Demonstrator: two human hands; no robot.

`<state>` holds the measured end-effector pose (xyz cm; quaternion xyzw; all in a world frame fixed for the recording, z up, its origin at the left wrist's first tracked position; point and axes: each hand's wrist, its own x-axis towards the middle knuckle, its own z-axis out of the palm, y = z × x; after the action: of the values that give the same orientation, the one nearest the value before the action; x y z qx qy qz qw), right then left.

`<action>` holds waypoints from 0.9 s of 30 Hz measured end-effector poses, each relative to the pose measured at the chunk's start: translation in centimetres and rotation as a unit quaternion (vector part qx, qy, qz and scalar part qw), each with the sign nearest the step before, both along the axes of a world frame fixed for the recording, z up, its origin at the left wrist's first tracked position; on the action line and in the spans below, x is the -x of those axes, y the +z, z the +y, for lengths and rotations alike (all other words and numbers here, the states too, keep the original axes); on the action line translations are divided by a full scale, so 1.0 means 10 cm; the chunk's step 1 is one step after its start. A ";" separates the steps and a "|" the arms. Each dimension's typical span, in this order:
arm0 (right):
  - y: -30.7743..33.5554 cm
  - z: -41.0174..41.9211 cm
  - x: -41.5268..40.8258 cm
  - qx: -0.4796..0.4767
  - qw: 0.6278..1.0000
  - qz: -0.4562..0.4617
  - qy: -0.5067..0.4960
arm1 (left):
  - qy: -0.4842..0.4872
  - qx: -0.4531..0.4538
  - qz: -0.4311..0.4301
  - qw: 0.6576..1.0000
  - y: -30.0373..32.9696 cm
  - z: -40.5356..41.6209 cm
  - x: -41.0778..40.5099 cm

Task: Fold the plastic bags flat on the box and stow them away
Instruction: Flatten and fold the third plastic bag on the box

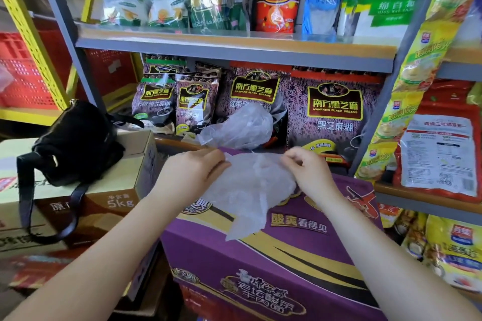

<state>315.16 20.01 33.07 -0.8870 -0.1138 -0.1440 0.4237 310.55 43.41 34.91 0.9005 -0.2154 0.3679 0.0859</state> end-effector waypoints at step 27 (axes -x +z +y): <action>-0.08 0.46 0.37 -0.105 0.977 0.117 0.144 | -0.233 -0.200 0.096 0.947 0.07 0.06 -0.62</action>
<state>311.43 24.61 32.25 -0.8229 -0.1741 0.0121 0.5408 316.74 43.98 35.60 0.8548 -0.4791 0.1994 0.0079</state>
